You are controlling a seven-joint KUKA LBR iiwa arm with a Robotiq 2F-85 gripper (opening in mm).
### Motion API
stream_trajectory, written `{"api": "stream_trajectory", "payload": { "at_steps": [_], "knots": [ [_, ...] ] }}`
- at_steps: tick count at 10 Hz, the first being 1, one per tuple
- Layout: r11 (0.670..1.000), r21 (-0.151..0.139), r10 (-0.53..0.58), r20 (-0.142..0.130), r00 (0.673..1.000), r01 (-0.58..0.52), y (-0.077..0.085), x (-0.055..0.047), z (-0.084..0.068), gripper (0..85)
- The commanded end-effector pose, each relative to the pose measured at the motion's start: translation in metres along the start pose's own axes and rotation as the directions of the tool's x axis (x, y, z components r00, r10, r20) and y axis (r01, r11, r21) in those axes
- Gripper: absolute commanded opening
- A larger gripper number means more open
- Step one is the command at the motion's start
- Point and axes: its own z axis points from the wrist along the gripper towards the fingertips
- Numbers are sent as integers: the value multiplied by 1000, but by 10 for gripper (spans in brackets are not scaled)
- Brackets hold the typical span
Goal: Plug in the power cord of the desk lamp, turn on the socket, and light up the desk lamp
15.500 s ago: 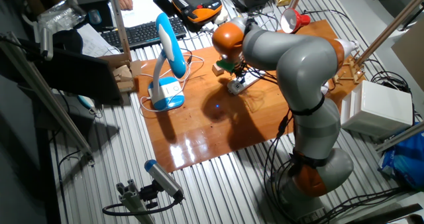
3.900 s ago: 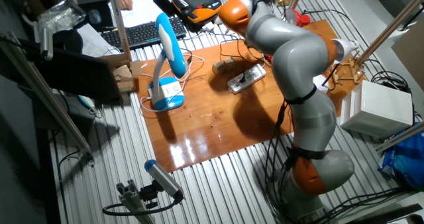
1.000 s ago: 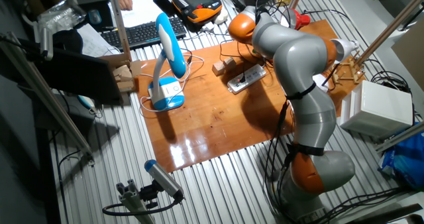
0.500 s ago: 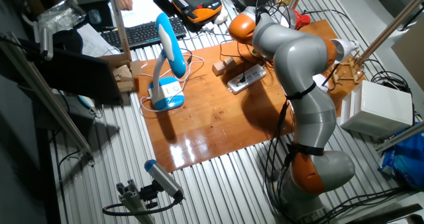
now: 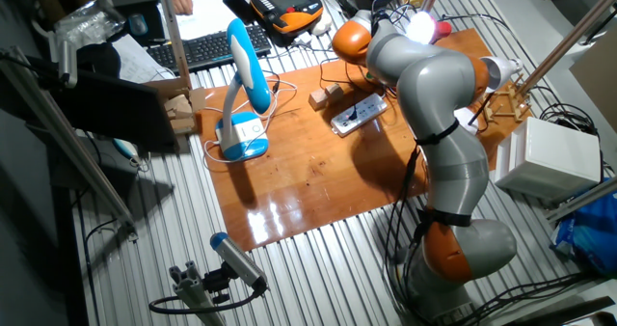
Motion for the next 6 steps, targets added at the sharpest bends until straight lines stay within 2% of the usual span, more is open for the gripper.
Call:
{"api": "stream_trajectory", "payload": {
  "at_steps": [1, 2, 4, 5, 6],
  "knots": [
    [1000, -2, 0, 0, 1000, 0, 0, 0, -1, 0],
    [1000, -11, -2, -4, 1000, 2, 0, -1, -3, 0],
    [996, -86, -7, -63, 998, 2, -5, -3, -17, 0],
    [992, -129, -12, -101, 995, -1, -9, -5, -33, 0],
    [988, -154, -15, -123, 992, -4, -11, -5, -47, 0]
  ]
}}
